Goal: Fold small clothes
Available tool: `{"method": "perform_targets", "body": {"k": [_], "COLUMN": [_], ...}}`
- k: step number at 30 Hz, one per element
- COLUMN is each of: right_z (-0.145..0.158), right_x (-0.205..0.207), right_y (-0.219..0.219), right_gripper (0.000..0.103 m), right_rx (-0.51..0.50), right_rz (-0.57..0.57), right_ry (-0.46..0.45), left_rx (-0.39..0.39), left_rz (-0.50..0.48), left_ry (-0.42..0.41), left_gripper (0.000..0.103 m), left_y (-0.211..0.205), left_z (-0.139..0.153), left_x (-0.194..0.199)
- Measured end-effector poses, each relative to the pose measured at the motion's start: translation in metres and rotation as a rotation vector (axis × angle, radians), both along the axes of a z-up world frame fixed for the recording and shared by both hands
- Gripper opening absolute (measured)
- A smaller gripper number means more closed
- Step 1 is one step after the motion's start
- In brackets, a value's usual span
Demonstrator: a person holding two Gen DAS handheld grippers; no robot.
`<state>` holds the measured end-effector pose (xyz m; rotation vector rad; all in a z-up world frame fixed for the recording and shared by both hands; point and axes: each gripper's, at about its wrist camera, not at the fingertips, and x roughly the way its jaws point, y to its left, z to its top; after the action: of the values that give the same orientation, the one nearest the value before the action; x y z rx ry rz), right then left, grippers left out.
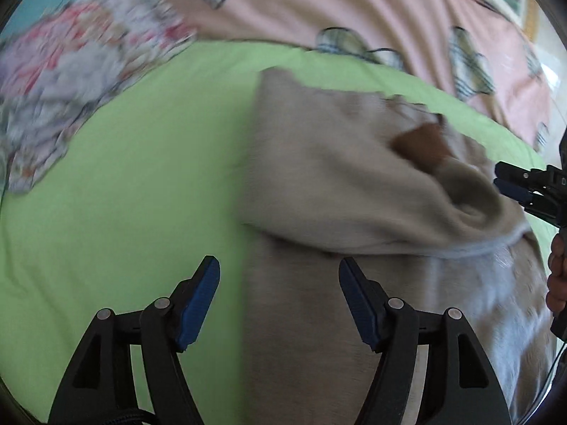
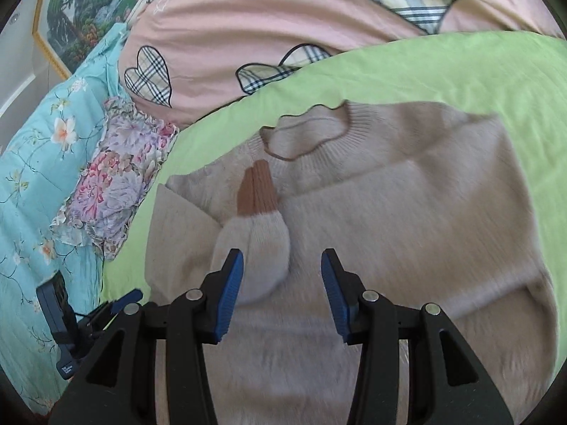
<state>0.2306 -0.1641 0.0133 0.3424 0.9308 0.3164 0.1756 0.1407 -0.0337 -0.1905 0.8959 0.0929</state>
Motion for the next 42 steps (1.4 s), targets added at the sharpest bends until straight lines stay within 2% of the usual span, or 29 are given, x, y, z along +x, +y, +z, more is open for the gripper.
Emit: {"method": "perform_targets", "body": {"k": [4, 9, 10, 12, 13, 17, 21, 24, 29, 31, 34, 36, 37, 40, 42], "right_z": [-0.016, -0.027, -0.027, -0.024, -0.02, 0.006, 0.027, 0.013, -0.02, -0.029, -0.035, -0.033, -0.031, -0.025, -0.026], "right_x": [0.046, 0.071, 0.071, 0.068, 0.064, 0.041, -0.005, -0.032, -0.054, -0.06, -0.064, -0.066, -0.067, -0.059, -0.045], "right_y": [0.015, 0.031, 0.035, 0.041, 0.041, 0.006, -0.065, -0.102, -0.115, -0.117, -0.121, -0.127, -0.131, -0.137, -0.139], "right_gripper": [0.049, 0.047, 0.042, 0.008, 0.009, 0.008, 0.008, 0.008, 0.008, 0.009, 0.017, 0.042, 0.047, 0.05, 0.05], "right_rx": [-0.012, -0.009, -0.011, -0.016, -0.023, 0.038, 0.107, 0.12, 0.121, 0.158, 0.187, 0.221, 0.235, 0.239, 0.217], "right_rz": [0.041, 0.08, 0.102, 0.144, 0.142, 0.028, -0.211, -0.319, -0.311, -0.318, -0.35, -0.376, -0.39, -0.407, -0.398], "right_ry": [0.045, 0.06, 0.054, 0.035, 0.021, -0.066, -0.186, -0.167, -0.063, -0.027, 0.003, -0.011, -0.025, -0.037, 0.005], "left_rx": [-0.033, 0.005, 0.001, -0.004, 0.002, 0.02, 0.005, -0.001, 0.015, 0.005, 0.013, 0.011, 0.009, 0.012, 0.016], "left_rz": [0.047, 0.058, 0.06, 0.063, 0.067, 0.084, 0.115, 0.124, 0.154, 0.164, 0.167, 0.17, 0.172, 0.177, 0.176], "left_ry": [0.029, 0.022, 0.02, 0.015, 0.015, 0.011, 0.01, 0.008, 0.007, 0.006, 0.001, -0.002, -0.003, -0.006, -0.004], "left_gripper": [0.07, 0.07, 0.07, 0.07, 0.07, 0.07, 0.07, 0.071, 0.071, 0.071, 0.071, 0.071, 0.071, 0.071, 0.072], "left_y": [0.021, 0.014, 0.013, 0.009, 0.007, 0.005, 0.011, 0.012, 0.011, 0.013, 0.012, 0.012, 0.013, 0.012, 0.012], "left_z": [-0.014, -0.013, -0.013, -0.013, -0.013, -0.013, -0.014, -0.014, -0.015, -0.016, -0.016, -0.016, -0.017, -0.017, -0.018], "left_x": [0.018, 0.037, 0.039, 0.047, 0.048, 0.048, 0.045, 0.044, 0.042, 0.041, 0.04, 0.04, 0.04, 0.04, 0.04]}}
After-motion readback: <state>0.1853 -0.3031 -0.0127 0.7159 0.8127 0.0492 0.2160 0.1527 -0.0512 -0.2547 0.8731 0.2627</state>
